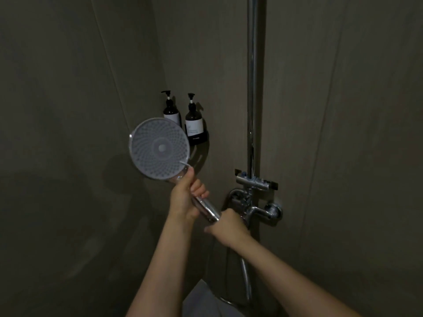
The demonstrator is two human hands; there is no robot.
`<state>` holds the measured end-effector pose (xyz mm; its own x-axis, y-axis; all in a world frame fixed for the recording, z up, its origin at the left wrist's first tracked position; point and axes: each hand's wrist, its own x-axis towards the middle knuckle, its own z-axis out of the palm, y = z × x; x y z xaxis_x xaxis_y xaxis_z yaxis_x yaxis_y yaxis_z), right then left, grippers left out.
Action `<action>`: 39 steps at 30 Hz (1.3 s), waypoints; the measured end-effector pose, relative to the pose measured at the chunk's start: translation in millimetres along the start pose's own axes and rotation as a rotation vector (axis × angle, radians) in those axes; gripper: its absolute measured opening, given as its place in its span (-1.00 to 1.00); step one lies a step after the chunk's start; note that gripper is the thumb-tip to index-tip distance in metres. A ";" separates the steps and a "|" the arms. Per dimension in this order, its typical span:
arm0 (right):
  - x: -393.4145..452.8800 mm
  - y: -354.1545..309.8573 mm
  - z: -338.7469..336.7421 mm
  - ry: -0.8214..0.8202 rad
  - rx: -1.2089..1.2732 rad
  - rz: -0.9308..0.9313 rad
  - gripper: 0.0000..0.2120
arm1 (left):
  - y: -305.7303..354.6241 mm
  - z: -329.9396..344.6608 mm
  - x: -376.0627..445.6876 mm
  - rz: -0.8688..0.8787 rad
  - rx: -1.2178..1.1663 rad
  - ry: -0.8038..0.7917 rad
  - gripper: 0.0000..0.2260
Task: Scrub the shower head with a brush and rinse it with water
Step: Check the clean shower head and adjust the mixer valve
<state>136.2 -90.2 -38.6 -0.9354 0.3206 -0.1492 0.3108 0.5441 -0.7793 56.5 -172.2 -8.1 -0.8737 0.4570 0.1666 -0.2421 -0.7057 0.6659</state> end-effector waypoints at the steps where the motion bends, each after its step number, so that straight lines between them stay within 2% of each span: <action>1: -0.5 2.2 2.3 -0.149 0.087 0.014 -0.78 | 4.5 -6.1 0.9 -0.043 -0.097 -0.201 -0.81; 2: -1.3 3.0 3.1 -0.311 0.175 0.027 -0.81 | 8.2 -10.5 0.7 -0.077 -0.167 -0.346 -0.81; 3: -0.4 4.6 3.2 -0.426 0.251 0.034 -0.76 | 9.7 -10.9 -0.7 -0.062 -0.132 -0.340 -0.79; 4: 2.6 5.9 2.4 -0.476 0.312 0.037 -0.72 | 10.3 -8.4 -1.4 -0.068 -0.042 -0.264 -0.76; 5: 6.9 6.8 2.2 -0.458 0.328 0.039 -0.74 | 8.8 -5.8 -1.6 -0.050 0.078 -0.136 -0.71; 6: 10.4 7.1 3.0 -0.385 0.309 0.035 -0.78 | 7.3 1.8 -4.0 -0.021 0.171 -0.013 -0.68; 8: 15.2 8.2 6.1 -0.143 0.198 -0.014 -0.88 | 0.7 14.1 -6.6 0.062 0.167 0.208 -0.65; 10: 18.0 11.7 7.7 0.129 0.059 -0.090 -0.94 | -10.8 21.2 -2.4 0.161 0.131 0.421 -0.71; 11: 17.7 13.7 7.5 0.233 -0.026 -0.101 -0.90 | -16.3 23.6 -1.6 0.206 0.140 0.508 -0.77; 13: 18.8 18.3 7.1 0.328 -0.137 -0.077 -0.83 | -24.3 24.0 0.7 0.241 0.135 0.557 -0.82; 14: 19.8 19.8 6.9 0.317 -0.142 -0.054 -0.81 | -26.2 21.7 2.3 0.214 0.118 0.511 -0.79; 16: 19.0 19.7 7.9 0.254 -0.067 -0.009 -0.79 | -24.7 10.7 7.0 0.101 0.098 0.313 -0.73; 20: 14.2 14.7 4.8 0.039 0.038 0.040 -0.66 | -9.5 -13.5 19.1 -0.085 -0.007 -0.206 -0.71; 21: 13.6 12.6 3.0 -0.029 0.054 0.041 -0.70 | -6.1 -16.2 20.2 -0.100 -0.038 -0.296 -0.73; 22: 15.3 12.1 1.0 -0.115 0.101 0.038 -0.79 | -4.2 -15.9 19.8 -0.097 -0.036 -0.316 -0.74; 23: 19.5 14.0 -1.4 -0.209 0.173 0.043 -0.81 | -3.9 -14.7 19.5 -0.097 -0.007 -0.252 -0.74; 26: 36.7 26.2 -13.2 -0.494 0.316 0.056 -0.74 | -12.4 -10.2 15.1 -0.041 0.100 0.081 -0.73; 28: 48.2 37.5 -25.2 -0.595 0.388 0.055 -0.82 | -17.0 -9.2 12.4 0.008 0.100 0.202 -0.69; 29: 55.0 44.7 -30.3 -0.592 0.425 0.079 -0.86 | -17.1 -9.5 11.2 0.022 0.096 0.242 -0.67; 30: 62.5 53.6 -33.8 -0.540 0.476 0.130 -0.89 | -16.0 -12.0 10.3 0.031 0.099 0.268 -0.66; 32: 81.3 75.6 -36.5 -0.252 0.654 0.288 -0.83 | -10.9 -14.5 8.0 0.036 0.122 0.279 -0.65; 34: 100.9 94.5 -38.1 0.035 0.984 0.424 -0.77 | -6.6 -16.4 8.6 0.030 0.156 0.285 -0.64; 35: 109.9 99.5 -38.2 0.108 1.120 0.448 -0.79 | -5.1 -17.3 9.5 0.027 0.176 0.296 -0.64; 39: 143.9 98.2 -35.0 0.128 1.304 0.470 -0.75 | -4.9 -20.0 14.5 0.043 0.232 0.322 -0.64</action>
<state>38.0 36.5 -115.3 -0.7442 0.3762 -0.5519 0.1427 -0.7176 -0.6816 36.6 -173.0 -23.5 -0.9775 0.2106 -0.0141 -0.1330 -0.5625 0.8161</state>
